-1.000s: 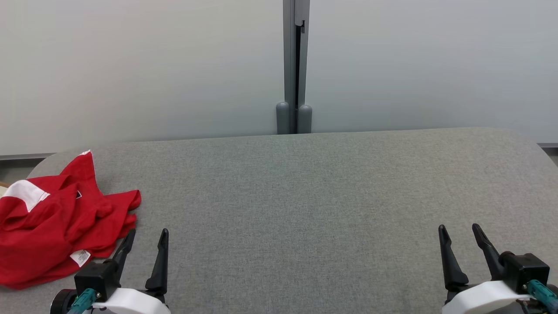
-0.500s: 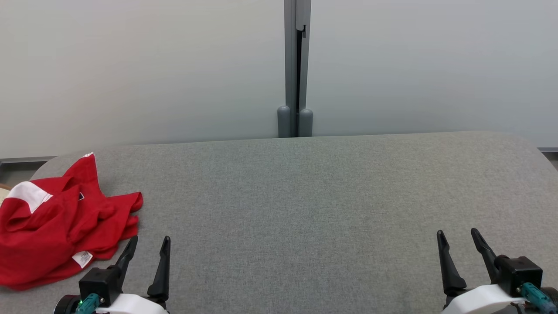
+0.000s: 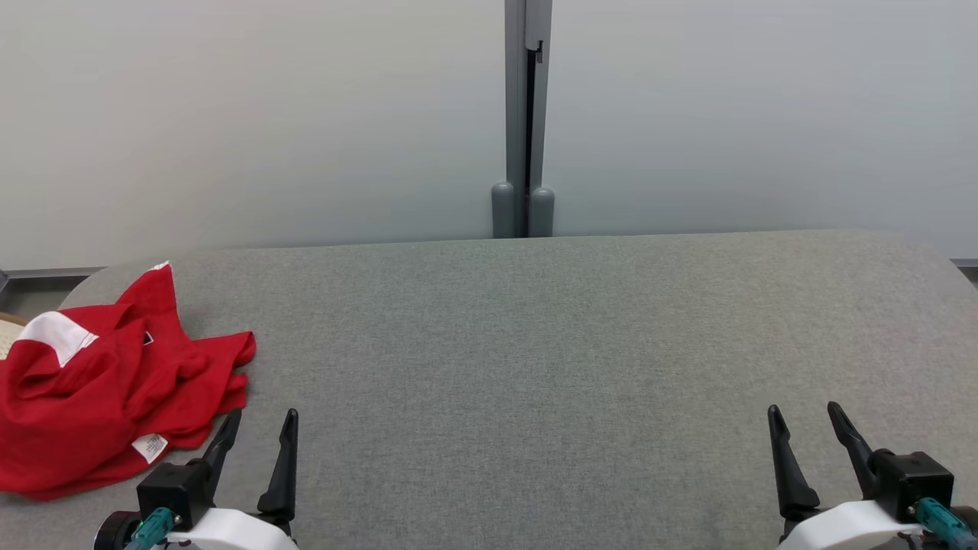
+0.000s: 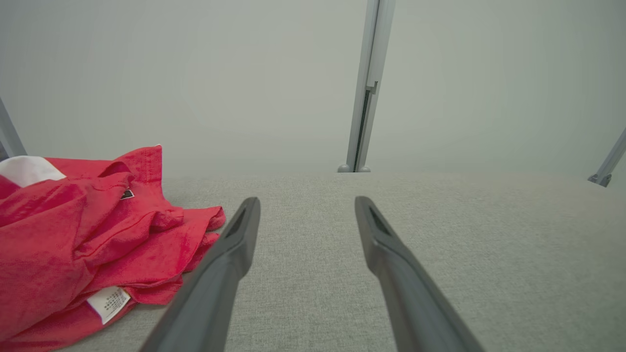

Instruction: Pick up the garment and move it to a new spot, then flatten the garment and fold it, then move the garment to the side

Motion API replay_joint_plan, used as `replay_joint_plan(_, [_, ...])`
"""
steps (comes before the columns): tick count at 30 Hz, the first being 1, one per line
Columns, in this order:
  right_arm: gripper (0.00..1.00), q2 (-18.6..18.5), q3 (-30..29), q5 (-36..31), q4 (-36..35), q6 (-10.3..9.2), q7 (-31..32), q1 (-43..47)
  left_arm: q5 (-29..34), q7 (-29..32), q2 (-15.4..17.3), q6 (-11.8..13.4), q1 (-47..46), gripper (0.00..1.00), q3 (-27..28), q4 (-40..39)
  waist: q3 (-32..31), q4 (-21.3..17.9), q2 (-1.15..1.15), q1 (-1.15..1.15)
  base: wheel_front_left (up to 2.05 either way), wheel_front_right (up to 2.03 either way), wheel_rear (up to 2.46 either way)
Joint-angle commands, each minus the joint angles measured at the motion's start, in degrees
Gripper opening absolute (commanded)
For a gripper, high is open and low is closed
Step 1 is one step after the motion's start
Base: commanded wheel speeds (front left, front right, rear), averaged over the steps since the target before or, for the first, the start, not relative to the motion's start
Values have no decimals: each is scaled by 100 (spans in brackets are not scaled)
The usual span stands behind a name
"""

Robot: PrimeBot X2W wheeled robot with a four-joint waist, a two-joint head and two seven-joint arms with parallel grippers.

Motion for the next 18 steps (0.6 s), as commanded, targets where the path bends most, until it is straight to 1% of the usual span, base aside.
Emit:
replay_joint_plan(1, [100, -1, -39, 23, -44, 0, -55, 56, -25, 0, 29, -8, -77, 100, 21, -19, 10, 67, 0, 0, 0, 0, 0])
replay_joint_plan(6, [100, 27, -42, 64, -158, 0, -80, 24, -55, 0, 41, -7, -179, 100, 100, -75, 47, 399, 0, 0, 0, 0, 0])
replay_joint_plan(10, [100, 52, 52, 111, -277, 0, -103, -30, -32, 0, 122, 0, -267, 100, 186, -141, 78, 781, 0, 0, 0, 0, 0])
replay_joint_plan(18, [100, 82, 217, 37, -481, 0, -72, -61, -41, -1, 225, 24, -348, 100, 341, -231, 146, 1840, 0, 0, 0, 0, 0])
